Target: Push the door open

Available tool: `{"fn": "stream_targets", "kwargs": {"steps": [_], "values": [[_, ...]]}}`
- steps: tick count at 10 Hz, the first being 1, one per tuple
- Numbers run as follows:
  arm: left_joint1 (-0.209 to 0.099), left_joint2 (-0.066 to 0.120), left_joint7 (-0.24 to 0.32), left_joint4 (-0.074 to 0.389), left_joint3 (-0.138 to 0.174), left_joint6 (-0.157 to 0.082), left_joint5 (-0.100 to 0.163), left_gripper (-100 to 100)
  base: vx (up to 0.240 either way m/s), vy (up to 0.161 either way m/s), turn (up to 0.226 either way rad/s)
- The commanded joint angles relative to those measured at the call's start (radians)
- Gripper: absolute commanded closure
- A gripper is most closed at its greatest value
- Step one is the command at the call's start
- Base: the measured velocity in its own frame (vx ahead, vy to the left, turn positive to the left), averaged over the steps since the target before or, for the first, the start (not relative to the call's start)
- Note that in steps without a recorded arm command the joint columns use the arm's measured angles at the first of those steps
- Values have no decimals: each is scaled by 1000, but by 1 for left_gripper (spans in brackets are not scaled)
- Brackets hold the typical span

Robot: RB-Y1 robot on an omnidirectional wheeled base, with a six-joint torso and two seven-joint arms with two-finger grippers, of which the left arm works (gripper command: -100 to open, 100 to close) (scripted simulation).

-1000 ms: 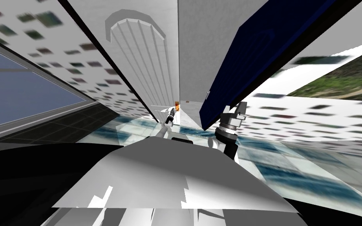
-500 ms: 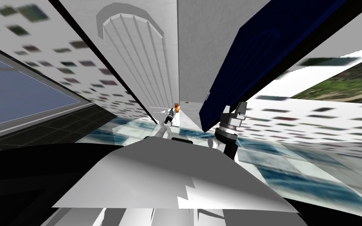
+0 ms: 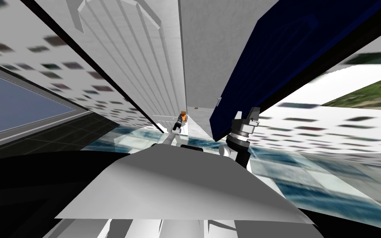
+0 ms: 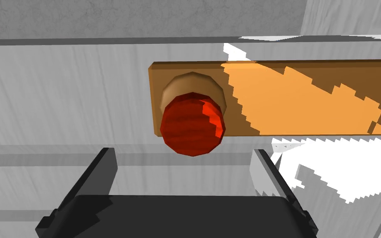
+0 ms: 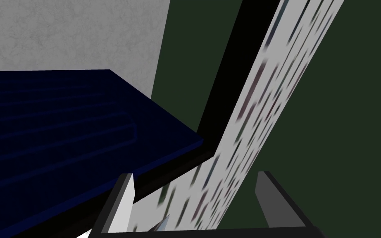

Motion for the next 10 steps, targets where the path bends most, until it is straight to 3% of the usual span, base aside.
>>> {"fn": "stream_targets", "kwargs": {"steps": [1, 2, 3, 4, 9, 10], "values": [[0, -6, 0, 4, 3, -4, 1, -100, 202, 35, -19], [0, -14, 0, 6, 5, -7, 1, -100, 200, 26, -25], [0, -9, 1, 6, 3, -6, 1, -100, 87, 10, -4], [0, -9, 1, 6, 3, -6, 1, 100, -12, 0, 6], [0, -9, 1, 6, 3, -6, 1, 100, -16, -1, 1], [2, 6, -3, 9, 19, -4, 4, 100, 117, -39, 34]]}}
